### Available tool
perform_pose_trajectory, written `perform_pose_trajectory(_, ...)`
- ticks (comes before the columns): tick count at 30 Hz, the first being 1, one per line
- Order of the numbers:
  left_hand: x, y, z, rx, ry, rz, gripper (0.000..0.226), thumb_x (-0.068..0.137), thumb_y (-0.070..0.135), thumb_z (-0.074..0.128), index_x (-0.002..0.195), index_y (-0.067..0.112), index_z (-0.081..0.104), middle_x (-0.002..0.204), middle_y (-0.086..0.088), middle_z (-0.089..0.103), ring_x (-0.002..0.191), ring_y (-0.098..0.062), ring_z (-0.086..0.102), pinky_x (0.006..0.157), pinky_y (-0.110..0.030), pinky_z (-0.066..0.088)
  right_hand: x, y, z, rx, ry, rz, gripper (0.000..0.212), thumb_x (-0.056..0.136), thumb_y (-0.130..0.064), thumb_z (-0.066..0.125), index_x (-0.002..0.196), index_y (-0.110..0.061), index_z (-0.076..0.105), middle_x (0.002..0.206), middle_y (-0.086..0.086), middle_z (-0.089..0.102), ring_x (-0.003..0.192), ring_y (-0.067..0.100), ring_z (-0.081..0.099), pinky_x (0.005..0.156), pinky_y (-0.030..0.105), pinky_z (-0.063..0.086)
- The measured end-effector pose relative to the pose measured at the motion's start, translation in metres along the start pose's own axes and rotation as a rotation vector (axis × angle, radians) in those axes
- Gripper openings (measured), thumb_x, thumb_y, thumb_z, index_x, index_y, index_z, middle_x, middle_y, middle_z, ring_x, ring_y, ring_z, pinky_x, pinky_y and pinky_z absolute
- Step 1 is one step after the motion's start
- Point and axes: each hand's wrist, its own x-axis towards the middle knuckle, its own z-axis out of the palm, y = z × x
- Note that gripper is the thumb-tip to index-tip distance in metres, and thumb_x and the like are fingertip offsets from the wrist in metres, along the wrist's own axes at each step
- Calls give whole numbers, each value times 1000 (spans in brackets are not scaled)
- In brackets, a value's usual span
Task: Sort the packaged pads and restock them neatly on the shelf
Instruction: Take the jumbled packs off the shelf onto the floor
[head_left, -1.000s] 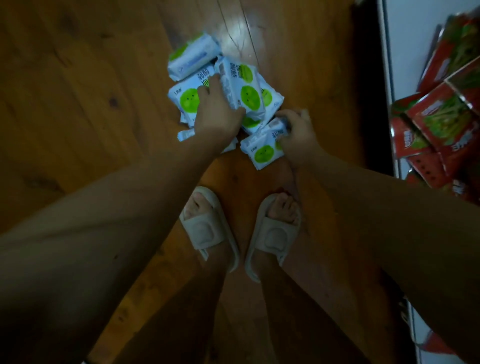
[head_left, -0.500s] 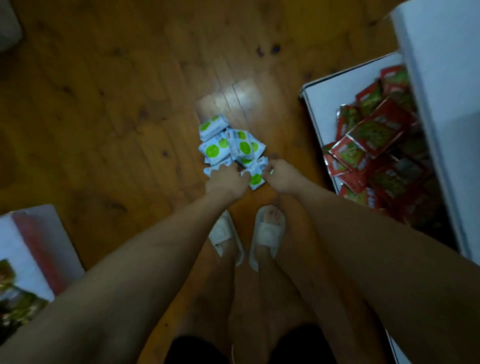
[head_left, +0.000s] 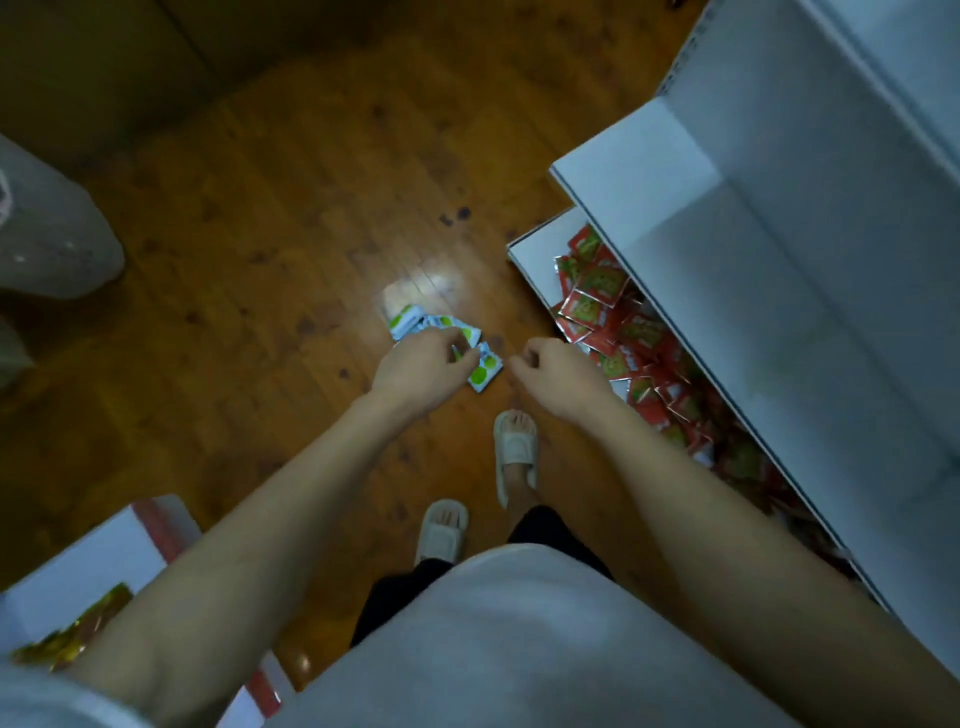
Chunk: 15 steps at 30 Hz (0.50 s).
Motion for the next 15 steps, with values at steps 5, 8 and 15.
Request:
perform_pose_trajectory(5,-65,18,-20,73,-6,241,24,94,47,50,93,27,62,95,6,66,92,-18,59,64,-30,38,-87,-19,-16,-8,153,21,32,93,-43,52,76,-16,56,76,2,62,79,27,60,68,39,48)
perform_pose_trajectory(8,-95,42,-34,121,19,358,28,93,50,48,98,28,65,91,10,66,88,-17,60,64,-30,40,-141,-23,-26,61,256,72,32,92,-45,51,76,-18,57,74,1,64,74,25,62,66,40,50)
perform_pose_trajectory(15,-159,154,-56,198,30,732,27,92,48,51,95,26,65,90,6,67,85,-17,61,64,-30,45,-269,6,-74,135,573,256,28,93,-42,51,79,-19,57,72,-3,62,73,21,60,64,34,46)
